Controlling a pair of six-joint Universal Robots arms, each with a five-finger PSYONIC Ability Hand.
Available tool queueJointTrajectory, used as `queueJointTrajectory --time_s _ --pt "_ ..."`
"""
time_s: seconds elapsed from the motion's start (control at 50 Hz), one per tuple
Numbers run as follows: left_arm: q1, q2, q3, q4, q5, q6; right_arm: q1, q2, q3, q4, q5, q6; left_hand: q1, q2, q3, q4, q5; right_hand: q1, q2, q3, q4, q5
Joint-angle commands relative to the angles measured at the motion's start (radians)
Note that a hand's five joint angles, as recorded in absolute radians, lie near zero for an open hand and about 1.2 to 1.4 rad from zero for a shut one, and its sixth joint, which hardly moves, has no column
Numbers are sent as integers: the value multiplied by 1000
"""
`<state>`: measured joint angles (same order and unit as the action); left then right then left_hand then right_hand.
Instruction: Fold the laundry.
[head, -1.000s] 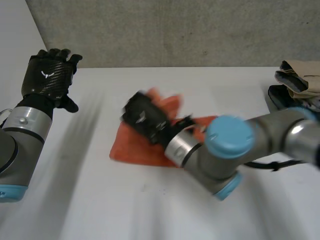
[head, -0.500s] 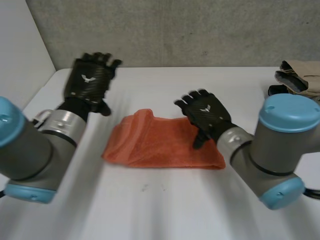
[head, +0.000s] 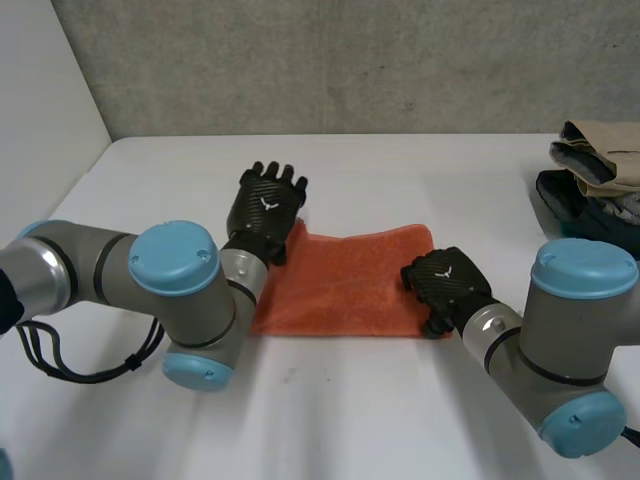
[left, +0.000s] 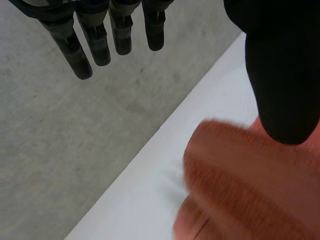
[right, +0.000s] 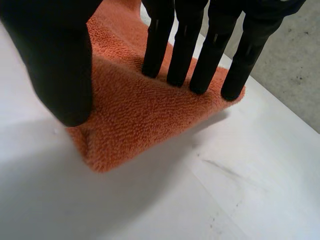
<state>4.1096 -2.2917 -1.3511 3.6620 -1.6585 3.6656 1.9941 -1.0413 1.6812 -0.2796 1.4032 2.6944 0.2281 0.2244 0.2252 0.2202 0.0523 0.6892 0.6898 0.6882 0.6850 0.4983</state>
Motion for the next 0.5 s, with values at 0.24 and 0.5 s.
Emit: queueJointTrajectory --time_s 0.24,0.5 --pt "83 130 -160 -33 -61 44 -35 -66 63 -4 91 -59 -9 -5 -6 -1 -7 707 707 708 711 723" --pt "109 419 -325 -52 -52 -108 -148 -236 82 -13 73 -395 -15 -11 -12 -7 -13 707 707 708 711 723"
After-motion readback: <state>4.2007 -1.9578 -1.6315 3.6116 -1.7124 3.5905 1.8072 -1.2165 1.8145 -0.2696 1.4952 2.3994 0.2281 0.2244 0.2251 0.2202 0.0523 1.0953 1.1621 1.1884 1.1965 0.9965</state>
